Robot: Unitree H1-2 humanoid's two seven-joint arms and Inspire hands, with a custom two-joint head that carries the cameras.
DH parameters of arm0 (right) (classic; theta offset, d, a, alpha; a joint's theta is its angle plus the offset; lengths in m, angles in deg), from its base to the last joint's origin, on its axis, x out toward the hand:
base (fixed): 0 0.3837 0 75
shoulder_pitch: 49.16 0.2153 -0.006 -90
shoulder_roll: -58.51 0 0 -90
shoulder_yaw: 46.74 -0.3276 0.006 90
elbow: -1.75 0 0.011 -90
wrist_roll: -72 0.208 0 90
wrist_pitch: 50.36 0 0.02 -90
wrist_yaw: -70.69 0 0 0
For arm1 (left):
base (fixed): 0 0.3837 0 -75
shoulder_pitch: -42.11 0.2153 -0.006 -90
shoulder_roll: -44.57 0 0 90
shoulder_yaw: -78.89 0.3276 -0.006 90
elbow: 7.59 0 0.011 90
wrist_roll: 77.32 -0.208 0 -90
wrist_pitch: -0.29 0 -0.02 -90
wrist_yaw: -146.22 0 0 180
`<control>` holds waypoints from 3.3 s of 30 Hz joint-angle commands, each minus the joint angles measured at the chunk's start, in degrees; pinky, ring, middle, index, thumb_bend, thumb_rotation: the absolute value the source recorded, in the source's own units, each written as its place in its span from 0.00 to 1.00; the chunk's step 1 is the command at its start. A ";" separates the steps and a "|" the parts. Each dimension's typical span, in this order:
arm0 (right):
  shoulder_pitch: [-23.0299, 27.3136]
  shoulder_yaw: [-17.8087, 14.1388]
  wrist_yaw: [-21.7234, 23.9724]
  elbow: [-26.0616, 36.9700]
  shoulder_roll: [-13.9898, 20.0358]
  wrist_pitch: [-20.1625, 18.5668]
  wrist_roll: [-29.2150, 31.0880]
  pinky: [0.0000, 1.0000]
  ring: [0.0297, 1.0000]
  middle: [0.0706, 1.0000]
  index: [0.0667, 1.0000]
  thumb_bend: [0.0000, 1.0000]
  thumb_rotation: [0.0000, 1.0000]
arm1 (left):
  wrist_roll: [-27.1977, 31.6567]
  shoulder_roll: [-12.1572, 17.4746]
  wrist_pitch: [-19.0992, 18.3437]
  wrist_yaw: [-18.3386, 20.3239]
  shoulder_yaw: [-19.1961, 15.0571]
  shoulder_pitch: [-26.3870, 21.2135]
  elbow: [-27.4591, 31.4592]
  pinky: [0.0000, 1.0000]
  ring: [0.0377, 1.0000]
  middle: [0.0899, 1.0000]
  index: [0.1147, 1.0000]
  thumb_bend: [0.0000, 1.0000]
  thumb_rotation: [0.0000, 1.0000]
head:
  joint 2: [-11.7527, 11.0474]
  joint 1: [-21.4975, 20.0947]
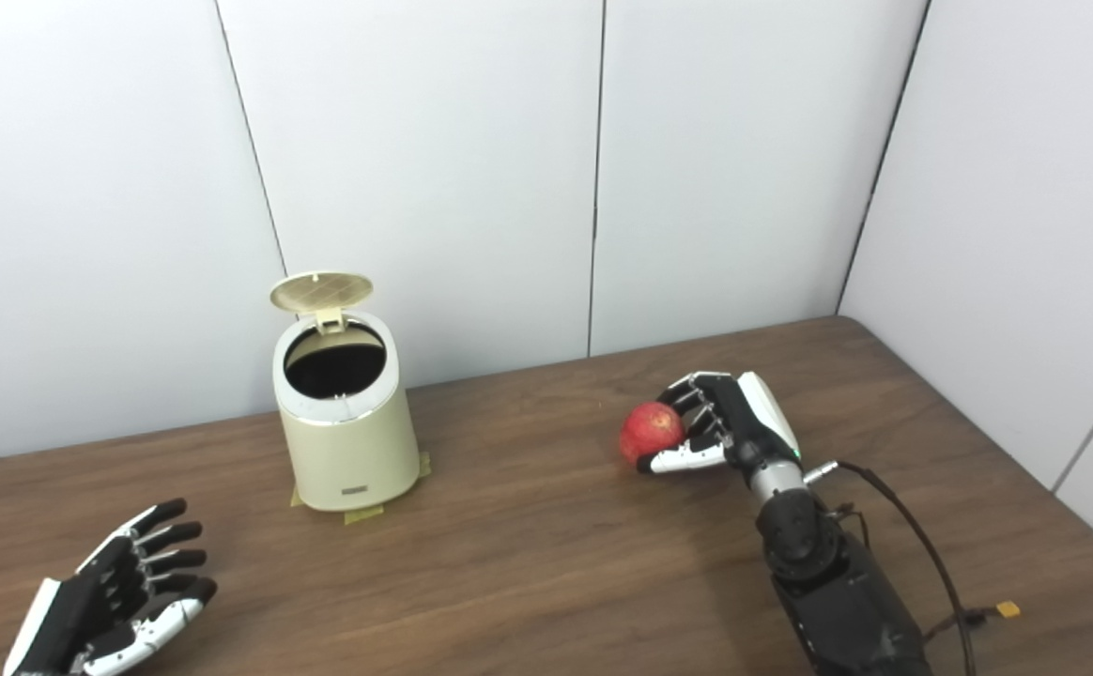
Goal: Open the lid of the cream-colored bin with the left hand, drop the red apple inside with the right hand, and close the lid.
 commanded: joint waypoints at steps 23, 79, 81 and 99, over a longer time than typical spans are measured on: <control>8.71 3.54 1.47 17.24 -9.51 -4.83 -2.91 0.30 0.33 0.37 0.50 0.52 0.00 | -1.36 -1.93 4.56 -1.64 1.53 -2.58 -2.80 0.65 0.68 0.74 0.81 0.62 0.10 | -3.25 11.01; 20.69 8.08 0.77 5.34 -16.40 1.06 -3.56 0.29 0.32 0.39 0.49 0.52 0.00 | -4.14 -5.23 6.79 -3.93 3.60 -3.50 -6.99 0.66 0.69 0.74 0.80 0.69 0.18 | -4.61 18.85; 20.71 8.31 0.48 5.12 -16.64 0.85 -3.96 0.29 0.32 0.39 0.49 0.52 0.00 | -4.42 -5.22 6.75 -4.04 3.68 -3.49 -6.82 0.66 0.69 0.74 0.80 0.68 0.18 | -4.61 18.85; 21.57 9.09 -2.15 0.28 -19.88 0.79 -5.60 0.28 0.33 0.39 0.49 0.52 0.00 | -4.69 -5.43 6.23 -4.02 3.82 -3.32 -5.65 0.66 0.69 0.74 0.80 0.69 0.18 | -3.93 19.04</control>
